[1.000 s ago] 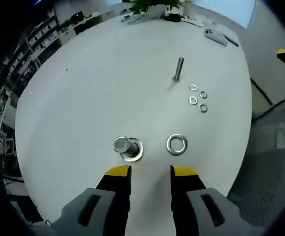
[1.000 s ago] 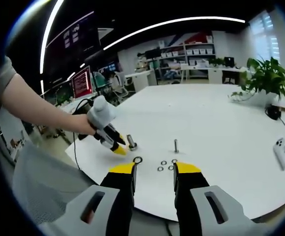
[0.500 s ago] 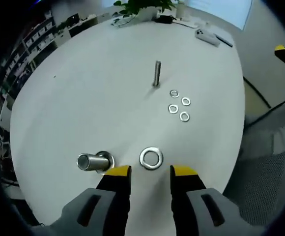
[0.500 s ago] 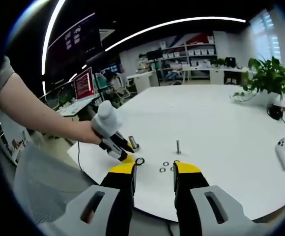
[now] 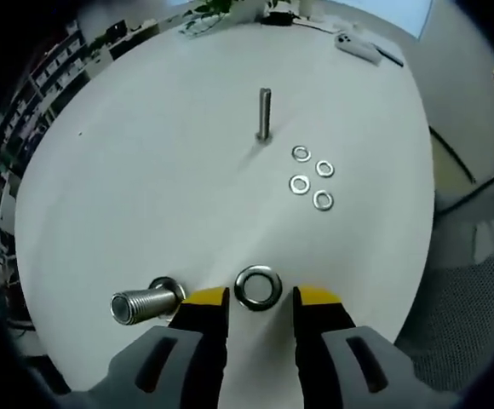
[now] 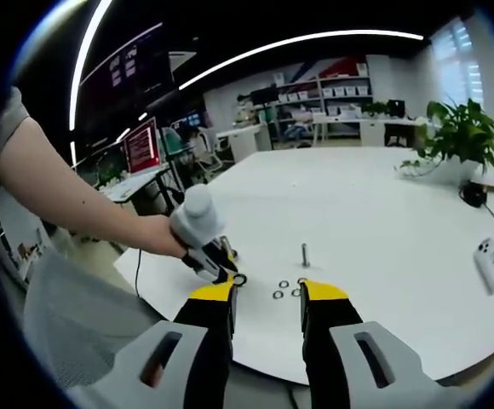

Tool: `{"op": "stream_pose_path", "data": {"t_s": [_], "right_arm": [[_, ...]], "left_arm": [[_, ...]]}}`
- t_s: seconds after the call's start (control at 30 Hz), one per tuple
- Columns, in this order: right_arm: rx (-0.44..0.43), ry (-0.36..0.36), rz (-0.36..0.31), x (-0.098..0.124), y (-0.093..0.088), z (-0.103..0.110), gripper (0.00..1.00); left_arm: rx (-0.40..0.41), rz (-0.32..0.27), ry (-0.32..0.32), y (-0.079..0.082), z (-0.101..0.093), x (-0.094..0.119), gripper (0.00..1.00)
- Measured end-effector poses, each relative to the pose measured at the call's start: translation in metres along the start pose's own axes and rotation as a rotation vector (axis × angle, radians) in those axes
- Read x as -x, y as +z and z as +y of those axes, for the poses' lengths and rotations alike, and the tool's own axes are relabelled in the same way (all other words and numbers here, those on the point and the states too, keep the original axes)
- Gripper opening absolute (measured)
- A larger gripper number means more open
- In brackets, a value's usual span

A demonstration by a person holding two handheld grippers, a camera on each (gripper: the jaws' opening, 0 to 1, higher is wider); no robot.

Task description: Place the washer onto the threaded stud by aligning its center hole with the stud, sliding it down to the base, and recovering from edge contact or off-axis alignment until the washer reaches the visible bottom stop.

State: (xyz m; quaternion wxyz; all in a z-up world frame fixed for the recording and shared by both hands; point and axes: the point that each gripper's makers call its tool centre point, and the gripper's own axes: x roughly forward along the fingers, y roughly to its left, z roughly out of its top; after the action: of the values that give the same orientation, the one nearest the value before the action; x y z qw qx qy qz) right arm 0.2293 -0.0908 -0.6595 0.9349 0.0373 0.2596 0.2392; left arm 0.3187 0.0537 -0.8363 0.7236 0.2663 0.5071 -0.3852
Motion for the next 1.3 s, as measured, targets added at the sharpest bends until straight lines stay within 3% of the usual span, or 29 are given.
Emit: {"op": "stream_pose_path", "data": {"t_s": [0.1,0.37,0.53,0.9,1.13,1.3], "right_arm": [[0.002,0.001,0.000,0.000,0.000,0.000,0.32],[0.001,0.003,0.006,-0.001,-0.001,0.000,0.32],[0.005,0.003,0.009,-0.001,-0.001,0.000,0.32],[-0.001,0.005,0.009,-0.002,-0.001,0.000,0.32],[0.003,0.009,0.011,-0.002,-0.001,0.001,0.32],[0.000,0.007,0.010,-0.001,-0.001,0.001,0.32]], "left_arm": [[-0.019,0.022,-0.001,-0.003,-0.003,-0.004,0.26],[-0.047,0.013,0.001,0.001,-0.003,-0.003,0.21],[-0.054,0.053,-0.003,-0.005,-0.004,-0.001,0.20],[-0.130,0.176,-0.022,-0.050,-0.002,0.014,0.20],[-0.098,0.211,-0.020,-0.077,0.008,0.025,0.21],[-0.102,0.217,-0.021,-0.086,0.011,0.028,0.21]]}}
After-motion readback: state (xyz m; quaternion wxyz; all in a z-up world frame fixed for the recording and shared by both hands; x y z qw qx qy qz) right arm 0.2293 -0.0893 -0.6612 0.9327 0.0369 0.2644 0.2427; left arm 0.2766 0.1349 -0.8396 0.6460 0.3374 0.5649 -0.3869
